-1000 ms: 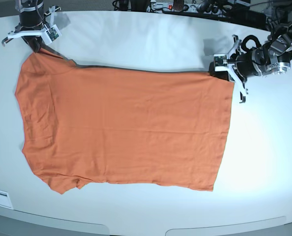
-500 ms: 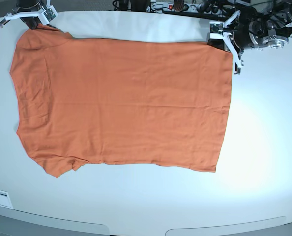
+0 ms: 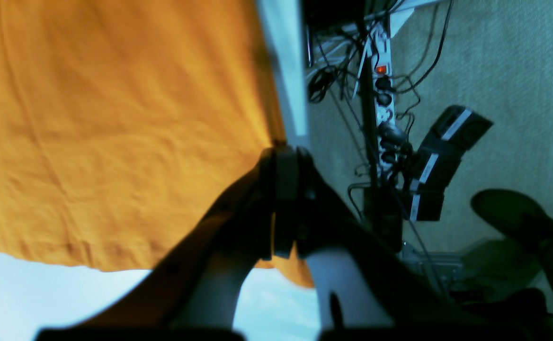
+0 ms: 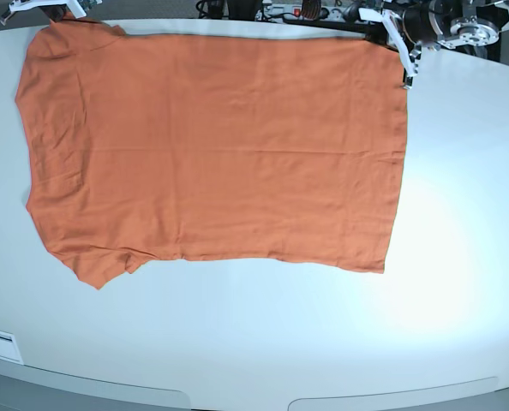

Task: Fold the T-shirt properly
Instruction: 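Pull the grasped shoulder corners away from the hem to straighten the shirt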

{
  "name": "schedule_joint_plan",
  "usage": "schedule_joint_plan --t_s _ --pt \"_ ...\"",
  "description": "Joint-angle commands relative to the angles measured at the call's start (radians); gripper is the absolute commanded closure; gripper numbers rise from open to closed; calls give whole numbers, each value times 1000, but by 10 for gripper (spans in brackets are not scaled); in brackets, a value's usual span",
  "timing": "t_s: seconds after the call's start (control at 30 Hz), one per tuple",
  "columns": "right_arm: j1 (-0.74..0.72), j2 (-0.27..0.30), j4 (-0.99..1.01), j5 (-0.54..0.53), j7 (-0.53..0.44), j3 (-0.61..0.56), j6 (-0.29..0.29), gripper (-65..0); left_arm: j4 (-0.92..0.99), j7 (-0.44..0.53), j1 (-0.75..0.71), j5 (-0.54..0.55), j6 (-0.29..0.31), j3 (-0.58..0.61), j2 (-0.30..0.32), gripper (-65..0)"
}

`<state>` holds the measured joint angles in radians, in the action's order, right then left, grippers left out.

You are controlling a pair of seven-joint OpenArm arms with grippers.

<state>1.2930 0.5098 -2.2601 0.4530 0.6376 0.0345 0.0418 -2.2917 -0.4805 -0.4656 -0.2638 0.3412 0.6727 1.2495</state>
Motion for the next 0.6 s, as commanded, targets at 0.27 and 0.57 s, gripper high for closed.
schedule_joint_plan --t_s 0.27,0.57 --pt "16 6 -18 74 21 6 38 0 -64 -52 -77 -252 -140 -6 52 0" --pt "-16 10 -56 236 18 8 111 0 -64 -97 -31 -459 -338 -10 52 0"
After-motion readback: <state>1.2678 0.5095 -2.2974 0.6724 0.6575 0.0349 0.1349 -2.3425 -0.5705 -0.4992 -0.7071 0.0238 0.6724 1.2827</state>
